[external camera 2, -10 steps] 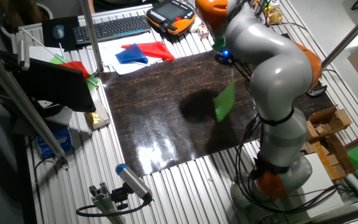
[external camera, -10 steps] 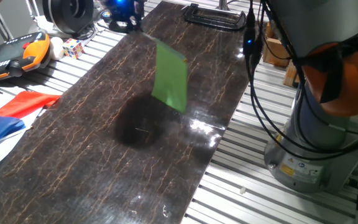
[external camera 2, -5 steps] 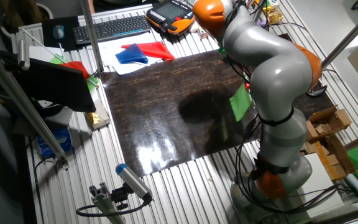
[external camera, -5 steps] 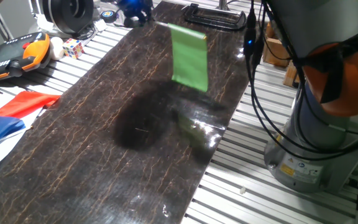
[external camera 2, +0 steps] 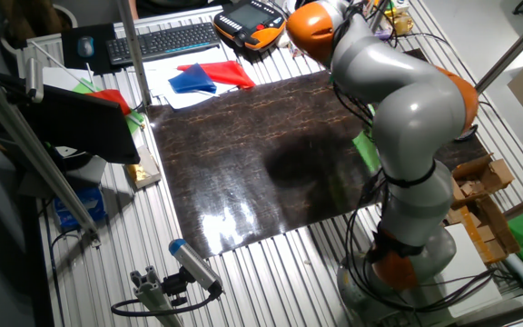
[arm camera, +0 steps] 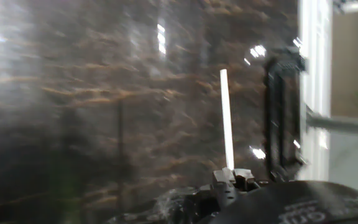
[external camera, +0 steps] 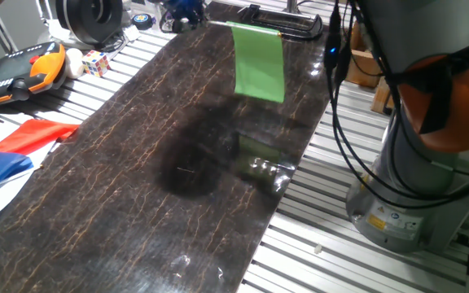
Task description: Wave the flag
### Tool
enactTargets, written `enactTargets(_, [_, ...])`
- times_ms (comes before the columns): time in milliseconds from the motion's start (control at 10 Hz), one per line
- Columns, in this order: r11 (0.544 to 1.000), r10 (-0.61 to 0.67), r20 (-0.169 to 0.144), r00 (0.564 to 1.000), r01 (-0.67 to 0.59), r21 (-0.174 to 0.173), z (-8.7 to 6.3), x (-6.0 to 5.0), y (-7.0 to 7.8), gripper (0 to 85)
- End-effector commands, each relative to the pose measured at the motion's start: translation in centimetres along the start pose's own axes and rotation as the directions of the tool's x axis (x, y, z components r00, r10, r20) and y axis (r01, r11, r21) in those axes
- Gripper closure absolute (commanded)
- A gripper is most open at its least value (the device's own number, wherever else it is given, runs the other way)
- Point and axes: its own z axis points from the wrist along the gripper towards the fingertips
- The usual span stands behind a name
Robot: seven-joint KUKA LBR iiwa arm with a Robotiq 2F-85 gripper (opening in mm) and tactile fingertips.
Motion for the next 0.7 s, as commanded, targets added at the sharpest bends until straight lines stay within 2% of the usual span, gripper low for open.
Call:
enactTargets(0, [0.98, 0.078, -0.045, 0.996, -0.085, -0.179, -1.4, -0.3, 1.7, 84.3])
enactTargets(100, [0.954, 0.172, -0.094, 0.981, -0.19, -0.233, -2.6, -0.4, 3.2, 84.3])
enactTargets(300, [0.846, 0.372, -0.219, 0.902, -0.426, -0.319, -5.0, -0.3, 6.8, 84.3])
enactTargets(400, [0.773, 0.45, -0.289, 0.845, -0.53, -0.349, -5.9, -0.1, 8.8, 84.0])
enactTargets(500, [0.717, 0.5, -0.33, 0.801, -0.596, -0.361, -6.2, 0.1, 10.2, 83.7])
enactTargets(600, [0.673, 0.537, -0.354, 0.766, -0.642, -0.368, -6.2, 0.4, 11.3, 83.7])
